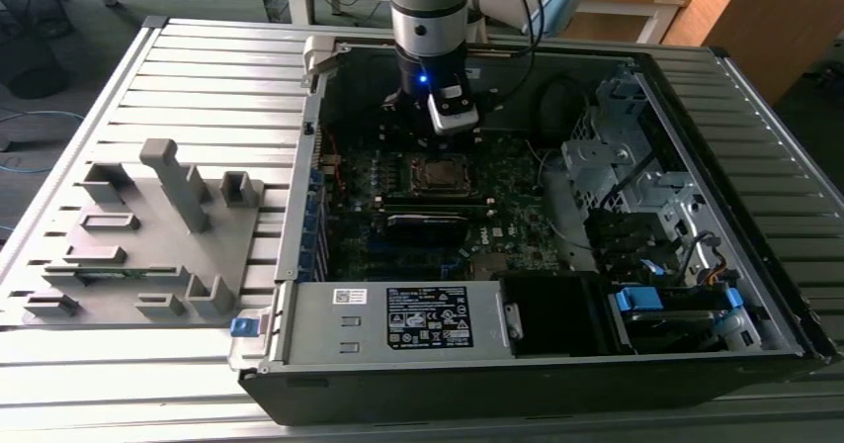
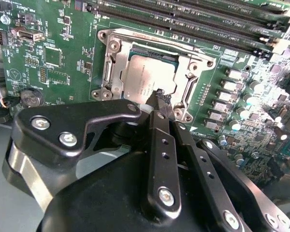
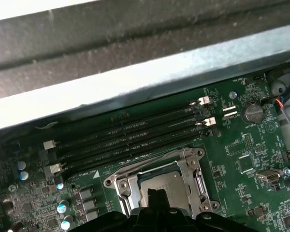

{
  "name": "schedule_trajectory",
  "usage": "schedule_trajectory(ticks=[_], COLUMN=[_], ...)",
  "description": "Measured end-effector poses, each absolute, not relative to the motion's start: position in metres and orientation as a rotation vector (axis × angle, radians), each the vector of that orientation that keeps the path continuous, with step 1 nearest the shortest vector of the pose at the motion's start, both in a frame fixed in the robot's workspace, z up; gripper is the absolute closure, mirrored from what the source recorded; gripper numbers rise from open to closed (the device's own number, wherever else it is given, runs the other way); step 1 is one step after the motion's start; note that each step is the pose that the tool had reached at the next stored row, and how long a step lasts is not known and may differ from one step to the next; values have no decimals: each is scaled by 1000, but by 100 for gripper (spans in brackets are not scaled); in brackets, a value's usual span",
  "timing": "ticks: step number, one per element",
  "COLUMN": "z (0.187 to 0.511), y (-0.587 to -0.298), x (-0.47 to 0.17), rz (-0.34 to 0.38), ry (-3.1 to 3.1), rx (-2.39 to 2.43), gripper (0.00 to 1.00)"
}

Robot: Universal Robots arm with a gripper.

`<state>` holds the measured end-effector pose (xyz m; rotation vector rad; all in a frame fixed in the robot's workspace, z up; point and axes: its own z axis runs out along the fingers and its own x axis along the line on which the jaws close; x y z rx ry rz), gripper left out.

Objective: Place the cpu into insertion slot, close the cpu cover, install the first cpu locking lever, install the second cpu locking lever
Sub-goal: 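Install the first cpu locking lever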

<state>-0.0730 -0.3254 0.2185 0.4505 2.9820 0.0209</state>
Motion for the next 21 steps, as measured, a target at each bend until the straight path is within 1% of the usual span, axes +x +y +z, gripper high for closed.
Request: schedule_trajectory(ticks=[12, 21], z=[218, 217], y=[-325, -325], x=[-72, -49], rz=[15, 3], ry=[3019, 3070], rx=[456, 463], gripper=[89, 89])
